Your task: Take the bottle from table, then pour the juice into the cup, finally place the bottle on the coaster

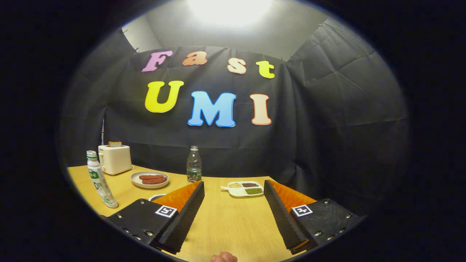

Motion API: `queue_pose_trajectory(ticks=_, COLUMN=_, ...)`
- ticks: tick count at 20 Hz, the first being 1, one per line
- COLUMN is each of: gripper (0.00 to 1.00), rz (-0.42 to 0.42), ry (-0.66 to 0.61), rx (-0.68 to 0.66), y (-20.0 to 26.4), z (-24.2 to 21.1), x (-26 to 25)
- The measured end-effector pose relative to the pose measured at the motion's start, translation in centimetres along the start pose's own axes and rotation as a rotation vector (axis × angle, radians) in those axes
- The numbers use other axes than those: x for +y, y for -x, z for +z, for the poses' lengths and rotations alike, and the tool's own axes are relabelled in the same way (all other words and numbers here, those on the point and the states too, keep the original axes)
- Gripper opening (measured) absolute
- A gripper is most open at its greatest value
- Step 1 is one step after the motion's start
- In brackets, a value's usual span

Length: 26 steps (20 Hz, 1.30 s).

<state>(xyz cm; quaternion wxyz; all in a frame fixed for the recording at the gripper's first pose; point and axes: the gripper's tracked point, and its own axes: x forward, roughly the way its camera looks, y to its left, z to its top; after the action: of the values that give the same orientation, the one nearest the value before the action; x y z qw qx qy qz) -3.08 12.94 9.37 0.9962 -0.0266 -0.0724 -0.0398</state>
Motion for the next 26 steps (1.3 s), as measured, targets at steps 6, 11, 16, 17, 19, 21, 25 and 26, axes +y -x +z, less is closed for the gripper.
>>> queue_pose_trajectory(ticks=6, gripper=0.99, rz=0.125, ry=-0.05, rx=-0.012, y=1.6, z=1.5, x=8.8)
queue_pose_trajectory(ticks=11, gripper=0.99, rz=0.192, ry=-0.062, rx=-0.06, y=4.0, z=2.6, x=15.1)
queue_pose_trajectory(ticks=16, gripper=0.99, rz=0.269, ry=-0.039, rx=-0.06, y=5.4, z=2.2, x=20.4)
queue_pose_trajectory(ticks=17, gripper=0.99, rz=0.273, ry=-0.032, rx=-0.05, y=5.5, z=1.9, x=21.2)
queue_pose_trajectory(ticks=19, gripper=0.99, rz=0.276, ry=-0.028, rx=-0.034, y=5.6, z=1.2, x=22.5)
queue_pose_trajectory(ticks=21, gripper=0.99, rz=0.298, ry=-0.036, rx=-0.041, y=5.6, z=1.0, x=24.6)
queue_pose_trajectory(ticks=25, gripper=0.99, rz=0.318, ry=-0.016, rx=-0.044, y=5.0, z=0.0, x=27.9)
queue_pose_trajectory(ticks=26, gripper=0.99, rz=0.33, ry=-0.015, rx=-0.041, y=4.7, z=-0.3, x=28.7)
